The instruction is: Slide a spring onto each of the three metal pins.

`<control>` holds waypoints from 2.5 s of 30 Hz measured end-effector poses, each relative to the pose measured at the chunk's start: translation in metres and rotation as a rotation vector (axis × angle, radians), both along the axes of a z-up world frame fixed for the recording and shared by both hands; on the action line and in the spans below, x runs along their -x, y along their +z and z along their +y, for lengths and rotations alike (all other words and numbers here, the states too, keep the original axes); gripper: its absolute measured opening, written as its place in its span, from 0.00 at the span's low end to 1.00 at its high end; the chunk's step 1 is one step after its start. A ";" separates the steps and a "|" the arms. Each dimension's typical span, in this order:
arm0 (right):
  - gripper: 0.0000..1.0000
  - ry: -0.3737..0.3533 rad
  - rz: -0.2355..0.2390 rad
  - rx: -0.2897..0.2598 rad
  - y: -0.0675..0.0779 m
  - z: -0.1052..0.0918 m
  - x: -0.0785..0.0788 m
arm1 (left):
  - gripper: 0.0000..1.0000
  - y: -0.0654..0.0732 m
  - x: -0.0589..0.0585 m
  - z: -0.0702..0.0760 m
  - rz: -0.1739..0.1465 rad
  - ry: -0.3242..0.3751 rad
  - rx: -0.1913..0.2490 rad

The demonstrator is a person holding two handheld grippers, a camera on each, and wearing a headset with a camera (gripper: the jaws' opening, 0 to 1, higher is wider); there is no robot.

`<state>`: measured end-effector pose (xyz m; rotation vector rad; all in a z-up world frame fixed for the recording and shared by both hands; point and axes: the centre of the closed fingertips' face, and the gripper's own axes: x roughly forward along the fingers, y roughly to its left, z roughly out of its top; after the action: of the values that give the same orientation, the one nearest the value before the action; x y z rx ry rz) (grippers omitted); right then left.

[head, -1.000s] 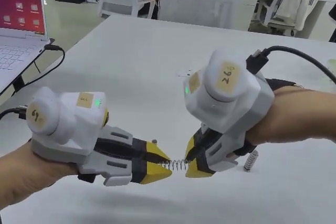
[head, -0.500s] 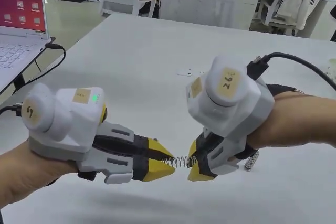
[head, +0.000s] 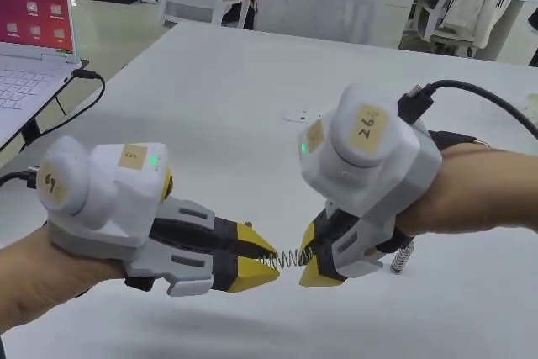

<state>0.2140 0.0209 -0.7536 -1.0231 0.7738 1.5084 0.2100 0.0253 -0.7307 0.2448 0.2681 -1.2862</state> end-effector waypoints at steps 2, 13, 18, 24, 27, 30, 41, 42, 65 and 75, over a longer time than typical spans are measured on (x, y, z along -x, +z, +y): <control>0.09 -0.002 0.004 -0.008 0.003 0.002 0.001 | 0.02 -0.002 0.000 0.000 0.001 -0.002 -0.010; 0.09 0.010 0.016 -0.053 0.016 0.015 0.008 | 0.02 -0.007 0.003 -0.001 0.006 -0.019 -0.031; 0.09 0.021 0.026 -0.069 0.020 0.022 0.012 | 0.02 -0.007 0.005 -0.002 0.009 -0.024 -0.032; 0.09 0.032 0.023 -0.060 0.020 0.026 0.014 | 0.02 -0.007 0.006 -0.002 0.011 -0.022 -0.035; 0.09 0.037 0.022 -0.058 0.020 0.027 0.015 | 0.02 -0.007 0.007 -0.002 0.012 -0.021 -0.037; 0.09 0.043 0.022 -0.050 0.020 0.028 0.016 | 0.02 -0.008 0.008 -0.002 0.014 -0.022 -0.039; 0.08 0.049 0.023 -0.050 0.019 0.032 0.016 | 0.02 -0.009 0.007 -0.002 0.021 -0.018 -0.040; 0.08 0.048 0.023 -0.050 0.019 0.032 0.016 | 0.02 -0.009 0.006 -0.002 0.021 -0.017 -0.040; 0.08 -0.009 0.004 -0.020 0.017 0.011 -0.005 | 0.19 -0.008 -0.008 0.017 0.056 0.058 -0.013; 0.08 -0.054 -0.006 -0.012 0.018 -0.005 -0.019 | 0.27 -0.006 -0.016 0.034 0.061 0.127 0.011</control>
<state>0.2328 0.0158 -0.7358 -0.9902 0.7817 1.4614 0.2264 0.0593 -0.7362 0.1761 0.3232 -1.1702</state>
